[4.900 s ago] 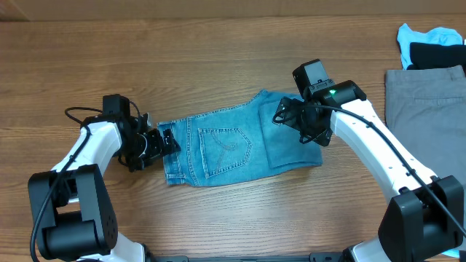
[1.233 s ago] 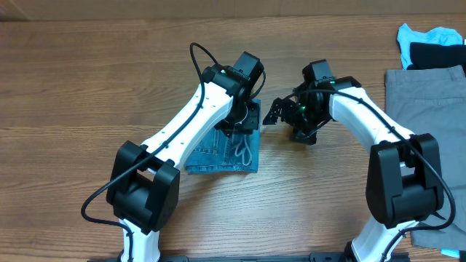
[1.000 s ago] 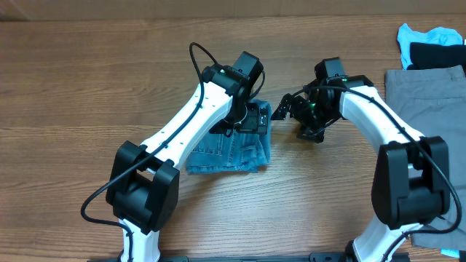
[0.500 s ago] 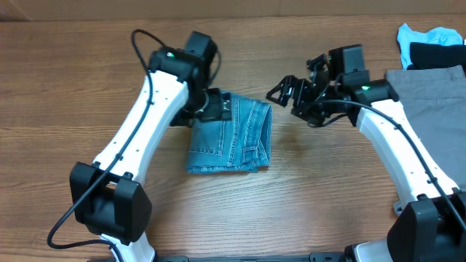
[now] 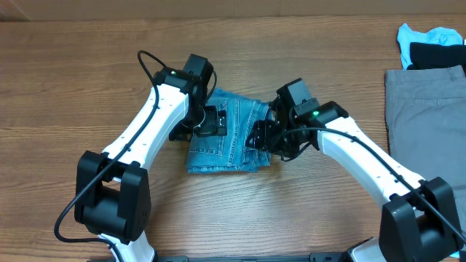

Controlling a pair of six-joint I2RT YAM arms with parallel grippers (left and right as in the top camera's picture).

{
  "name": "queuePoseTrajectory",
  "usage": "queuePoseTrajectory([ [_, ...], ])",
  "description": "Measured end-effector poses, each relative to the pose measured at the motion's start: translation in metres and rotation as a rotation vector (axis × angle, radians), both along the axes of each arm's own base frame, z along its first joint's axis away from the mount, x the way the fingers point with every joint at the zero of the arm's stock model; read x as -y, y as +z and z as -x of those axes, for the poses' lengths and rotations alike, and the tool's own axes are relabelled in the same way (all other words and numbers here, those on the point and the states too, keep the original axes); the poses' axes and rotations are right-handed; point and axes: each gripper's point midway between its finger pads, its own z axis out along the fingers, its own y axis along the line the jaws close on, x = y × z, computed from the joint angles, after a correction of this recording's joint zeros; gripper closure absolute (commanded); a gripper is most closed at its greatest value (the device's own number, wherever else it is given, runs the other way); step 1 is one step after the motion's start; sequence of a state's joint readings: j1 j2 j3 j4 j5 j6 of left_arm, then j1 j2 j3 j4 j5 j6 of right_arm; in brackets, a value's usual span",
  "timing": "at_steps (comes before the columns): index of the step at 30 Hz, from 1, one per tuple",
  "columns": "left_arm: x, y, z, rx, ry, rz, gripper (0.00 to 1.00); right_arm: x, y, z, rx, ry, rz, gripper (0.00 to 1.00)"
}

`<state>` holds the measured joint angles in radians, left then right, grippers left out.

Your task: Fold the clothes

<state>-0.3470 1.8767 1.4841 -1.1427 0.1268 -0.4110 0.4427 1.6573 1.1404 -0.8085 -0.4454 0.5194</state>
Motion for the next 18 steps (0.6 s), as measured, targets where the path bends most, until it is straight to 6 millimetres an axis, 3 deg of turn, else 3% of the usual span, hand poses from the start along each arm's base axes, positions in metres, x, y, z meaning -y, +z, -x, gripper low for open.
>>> queuePoseTrajectory([
  [3, 0.000, -0.006, -0.001, 0.008, 0.000, 0.002, 0.00, 0.001, -0.013, 0.005, -0.015, -0.020, 0.012, 0.48],
  [7, 0.000, -0.010, 0.000, 0.008, 0.000, 0.003, 0.00, 0.003, -0.025, 0.008, -0.025, -0.048, 0.015, 0.52],
  [12, 0.001, -0.010, -0.002, 0.017, 0.000, 0.006, 0.00, 0.000, -0.026, 0.006, -0.017, -0.056, 0.010, 0.55],
  [18, 0.002, -0.010, -0.006, 0.031, 0.000, 0.011, 0.00, -0.007, -0.024, 0.006, -0.001, -0.041, -0.001, 0.67],
])
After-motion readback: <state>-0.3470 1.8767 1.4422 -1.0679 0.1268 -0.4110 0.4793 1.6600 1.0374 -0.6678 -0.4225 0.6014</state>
